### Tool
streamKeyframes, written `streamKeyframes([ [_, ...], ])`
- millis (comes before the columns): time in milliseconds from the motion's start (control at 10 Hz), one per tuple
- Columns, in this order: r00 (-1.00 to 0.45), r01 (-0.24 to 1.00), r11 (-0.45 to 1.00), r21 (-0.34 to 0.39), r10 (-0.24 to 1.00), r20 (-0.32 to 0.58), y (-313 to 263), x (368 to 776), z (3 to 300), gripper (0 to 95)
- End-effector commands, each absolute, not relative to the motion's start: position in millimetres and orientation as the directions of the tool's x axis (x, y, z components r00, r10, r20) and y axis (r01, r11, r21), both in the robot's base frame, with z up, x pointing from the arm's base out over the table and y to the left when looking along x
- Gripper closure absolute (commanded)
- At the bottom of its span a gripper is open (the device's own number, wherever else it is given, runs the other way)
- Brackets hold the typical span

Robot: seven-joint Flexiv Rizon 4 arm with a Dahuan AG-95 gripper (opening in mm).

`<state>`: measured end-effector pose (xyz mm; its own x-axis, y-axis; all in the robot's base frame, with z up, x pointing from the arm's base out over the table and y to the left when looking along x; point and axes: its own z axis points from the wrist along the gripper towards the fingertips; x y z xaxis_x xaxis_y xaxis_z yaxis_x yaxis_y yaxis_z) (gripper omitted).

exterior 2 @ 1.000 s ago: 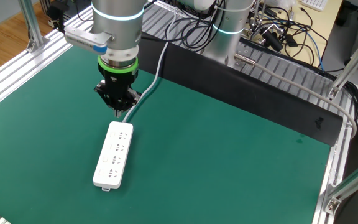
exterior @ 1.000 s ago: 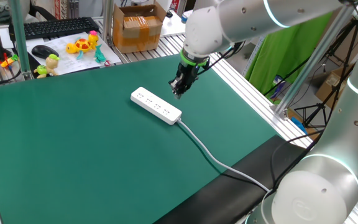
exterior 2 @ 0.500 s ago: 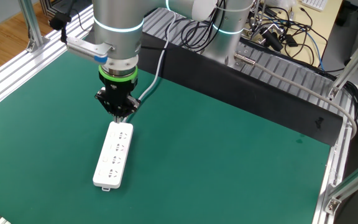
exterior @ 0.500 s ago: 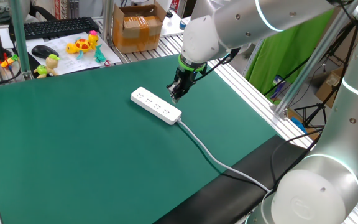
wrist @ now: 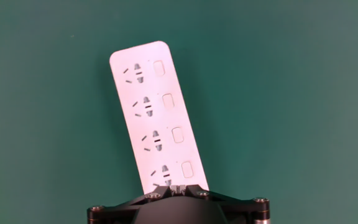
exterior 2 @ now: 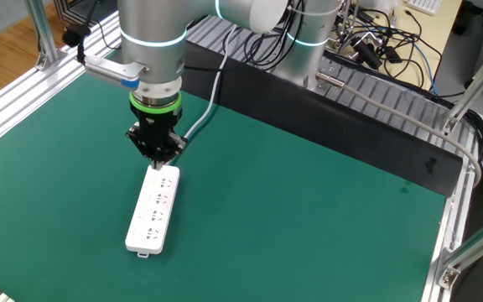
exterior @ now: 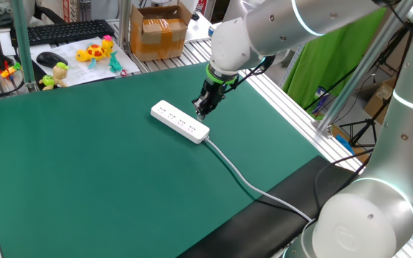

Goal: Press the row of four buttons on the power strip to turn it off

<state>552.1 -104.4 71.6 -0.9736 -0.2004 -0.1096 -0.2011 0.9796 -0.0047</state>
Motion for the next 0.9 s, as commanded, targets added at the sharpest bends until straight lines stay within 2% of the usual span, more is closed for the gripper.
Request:
streamKeyframes([
  [100, -0.969, -0.222, 0.975, -0.003, -0.221, -0.11, -107.0, 556.9, 71.4, 38.0],
  [500, -0.965, -0.241, 0.971, 0.003, -0.239, -0.111, -116.6, 579.8, 66.7, 38.0],
  [900, -0.965, -0.241, 0.971, -0.013, -0.241, -0.105, -119.7, 578.0, 60.7, 38.0],
])
